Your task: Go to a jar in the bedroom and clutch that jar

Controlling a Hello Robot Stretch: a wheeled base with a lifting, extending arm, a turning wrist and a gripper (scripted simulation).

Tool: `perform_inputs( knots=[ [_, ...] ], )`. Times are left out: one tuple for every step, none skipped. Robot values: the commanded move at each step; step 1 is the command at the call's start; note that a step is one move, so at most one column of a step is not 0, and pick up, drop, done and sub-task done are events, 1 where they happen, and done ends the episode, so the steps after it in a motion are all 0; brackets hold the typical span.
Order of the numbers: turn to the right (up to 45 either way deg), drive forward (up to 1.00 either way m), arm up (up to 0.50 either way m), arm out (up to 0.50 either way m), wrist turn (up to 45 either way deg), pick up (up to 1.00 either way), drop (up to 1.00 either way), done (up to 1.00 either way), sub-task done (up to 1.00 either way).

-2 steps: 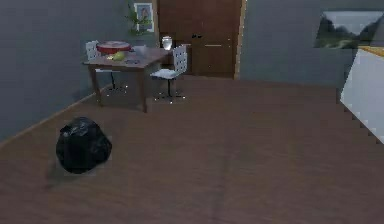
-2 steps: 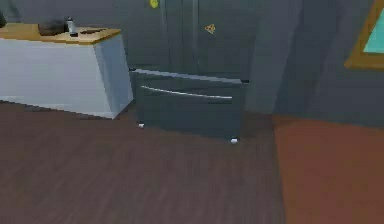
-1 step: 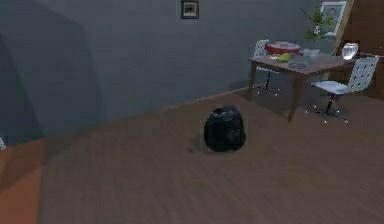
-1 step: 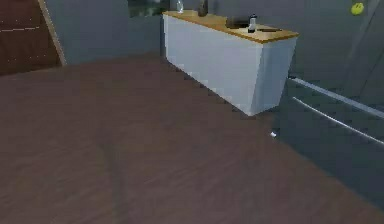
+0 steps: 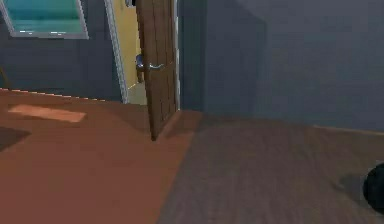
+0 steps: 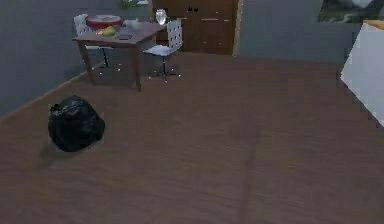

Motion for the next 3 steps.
perform_inputs(
  knots=[
    [-33.0, 0.00, 0.00, 0.00, 0.0, 0.00, 0.00, 0.00, 0.00],
    [0.0, 1.00, 0.00, 0.00, 0.0, 0.00, 0.00, 0.00, 0.00],
    [0.0, 1.00, 0.00, 0.00, 0.0, 0.00, 0.00, 0.00, 0.00]
  ],
)
